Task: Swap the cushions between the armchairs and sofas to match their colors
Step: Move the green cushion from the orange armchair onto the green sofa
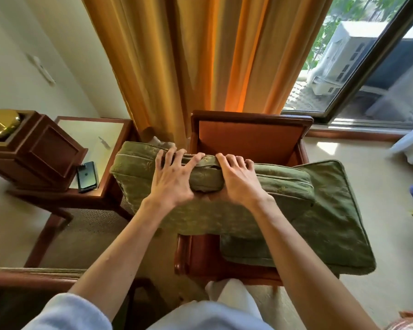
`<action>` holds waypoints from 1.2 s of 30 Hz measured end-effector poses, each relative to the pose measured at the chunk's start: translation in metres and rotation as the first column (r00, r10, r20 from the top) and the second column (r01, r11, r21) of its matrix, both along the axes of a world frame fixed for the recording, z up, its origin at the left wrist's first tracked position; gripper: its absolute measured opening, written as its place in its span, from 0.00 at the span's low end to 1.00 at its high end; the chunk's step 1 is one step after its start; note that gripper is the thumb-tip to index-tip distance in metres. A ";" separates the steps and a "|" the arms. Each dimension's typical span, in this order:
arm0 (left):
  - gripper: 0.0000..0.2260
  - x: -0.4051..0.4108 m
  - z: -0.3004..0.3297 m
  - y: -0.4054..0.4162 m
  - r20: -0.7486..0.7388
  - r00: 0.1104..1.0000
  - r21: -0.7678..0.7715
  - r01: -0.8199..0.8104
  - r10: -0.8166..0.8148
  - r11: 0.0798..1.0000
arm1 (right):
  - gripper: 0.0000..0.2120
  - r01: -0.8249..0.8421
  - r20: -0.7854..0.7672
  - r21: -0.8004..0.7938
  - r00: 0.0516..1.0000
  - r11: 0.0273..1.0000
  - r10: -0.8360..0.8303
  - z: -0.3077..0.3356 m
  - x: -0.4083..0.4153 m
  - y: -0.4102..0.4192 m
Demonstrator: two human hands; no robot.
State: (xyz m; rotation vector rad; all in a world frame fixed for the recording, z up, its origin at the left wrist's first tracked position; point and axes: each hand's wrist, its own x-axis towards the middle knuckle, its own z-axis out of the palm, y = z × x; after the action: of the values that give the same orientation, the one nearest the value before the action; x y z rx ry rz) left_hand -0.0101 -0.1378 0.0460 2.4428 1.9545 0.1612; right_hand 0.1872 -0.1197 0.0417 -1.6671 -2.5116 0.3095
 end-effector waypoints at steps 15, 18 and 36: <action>0.61 -0.040 0.010 0.030 -0.005 0.956 -0.191 -0.290 0.294 0.938 | 0.56 0.162 0.060 -0.199 0.986 0.967 -0.153 -0.017 0.158 0.018; 0.60 -0.029 0.011 0.030 -0.064 0.940 -0.230 -0.341 0.335 0.911 | 0.54 0.137 0.049 -0.153 0.990 0.979 -0.130 -0.024 0.163 0.017; 0.54 0.249 -0.014 0.007 -0.249 0.939 -0.305 0.155 -0.235 0.940 | 0.66 0.138 0.001 -0.235 0.990 0.962 -0.142 -0.047 0.211 -0.019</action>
State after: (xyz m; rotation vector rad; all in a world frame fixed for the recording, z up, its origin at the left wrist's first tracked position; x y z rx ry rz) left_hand 0.2387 -0.1305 0.0324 2.5538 1.6573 -0.4613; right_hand 0.3977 -0.1384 -0.0051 -1.9059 -2.4080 0.6245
